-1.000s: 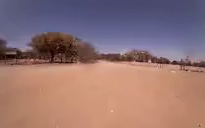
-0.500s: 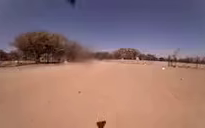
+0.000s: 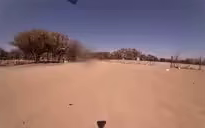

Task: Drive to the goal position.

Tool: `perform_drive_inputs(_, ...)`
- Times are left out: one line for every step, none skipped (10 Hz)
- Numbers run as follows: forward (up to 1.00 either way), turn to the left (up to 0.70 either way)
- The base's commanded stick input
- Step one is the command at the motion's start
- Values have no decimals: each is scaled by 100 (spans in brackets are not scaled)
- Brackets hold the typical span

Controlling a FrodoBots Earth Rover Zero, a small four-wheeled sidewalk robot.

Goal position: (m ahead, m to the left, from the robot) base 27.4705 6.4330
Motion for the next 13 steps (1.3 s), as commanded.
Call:
perform_drive_inputs(100, 0)
perform_drive_inputs(100, 0)
perform_drive_inputs(100, 0)
perform_drive_inputs(100, 0)
perform_drive_inputs(100, 0)
perform_drive_inputs(100, 0)
perform_drive_inputs(100, 0)
perform_drive_inputs(100, 0)
perform_drive_inputs(100, 0)
perform_drive_inputs(100, 0)
perform_drive_inputs(100, 0)
perform_drive_inputs(100, 0)
perform_drive_inputs(100, 0)
